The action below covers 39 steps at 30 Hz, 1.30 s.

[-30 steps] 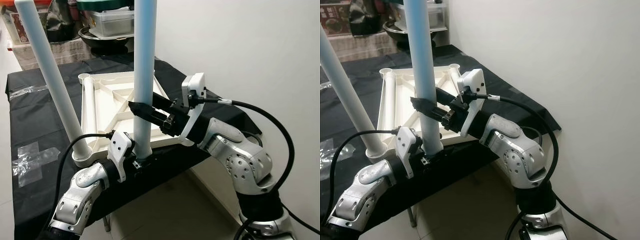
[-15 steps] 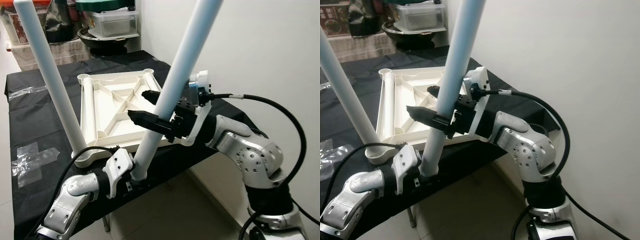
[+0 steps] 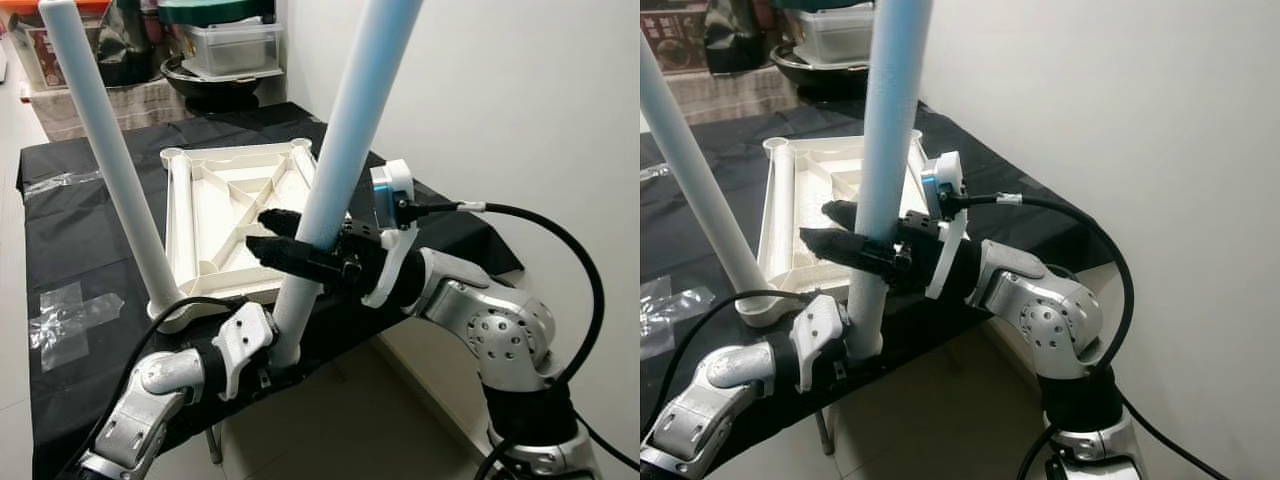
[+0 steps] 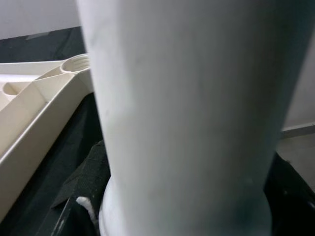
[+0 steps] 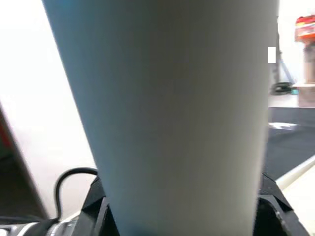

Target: Building children table

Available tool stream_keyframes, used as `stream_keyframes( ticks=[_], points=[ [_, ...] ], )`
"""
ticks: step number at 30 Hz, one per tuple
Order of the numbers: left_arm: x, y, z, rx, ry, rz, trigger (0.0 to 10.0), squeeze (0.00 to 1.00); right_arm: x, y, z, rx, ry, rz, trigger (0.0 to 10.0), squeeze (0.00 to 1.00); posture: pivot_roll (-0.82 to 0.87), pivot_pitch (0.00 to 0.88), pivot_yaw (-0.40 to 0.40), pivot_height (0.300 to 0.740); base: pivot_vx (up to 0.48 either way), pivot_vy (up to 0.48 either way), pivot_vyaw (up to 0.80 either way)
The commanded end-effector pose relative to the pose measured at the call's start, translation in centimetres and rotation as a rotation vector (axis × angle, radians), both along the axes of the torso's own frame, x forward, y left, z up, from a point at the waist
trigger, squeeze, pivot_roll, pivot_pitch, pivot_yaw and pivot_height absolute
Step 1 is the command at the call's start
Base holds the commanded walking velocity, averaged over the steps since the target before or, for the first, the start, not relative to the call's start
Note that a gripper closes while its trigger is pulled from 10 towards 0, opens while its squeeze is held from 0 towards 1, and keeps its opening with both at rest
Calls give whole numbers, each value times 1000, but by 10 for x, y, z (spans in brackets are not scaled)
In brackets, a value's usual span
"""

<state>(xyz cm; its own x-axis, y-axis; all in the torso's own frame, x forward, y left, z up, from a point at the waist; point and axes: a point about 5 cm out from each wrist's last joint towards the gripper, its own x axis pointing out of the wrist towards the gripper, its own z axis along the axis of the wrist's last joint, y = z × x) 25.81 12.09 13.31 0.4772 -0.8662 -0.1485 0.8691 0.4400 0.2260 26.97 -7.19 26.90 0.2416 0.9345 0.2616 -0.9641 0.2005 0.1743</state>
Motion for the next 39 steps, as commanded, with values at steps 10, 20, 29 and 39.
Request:
stream_keyframes(
  ticks=[10,20,29,39],
  points=[
    [-3,-10,1,4,-29,-50,10000,878,-7,12,-4,21,0,55,0,0,-42,0,-51,740,0,0,0],
    [4,-4,12,-87,-68,36,10000,1000,2,6,-1,10,-39,-17,0,0,-39,0,-50,740,0,0,0],
    [30,53,55,-365,-245,673,10000,1000,61,-63,25,22,-92,-530,0,0,-29,0,-55,740,0,0,0],
    [22,50,50,-388,-237,772,10000,0,86,-96,31,8,-63,-943,10000,0,-22,0,-62,740,0,0,0]
  ],
)
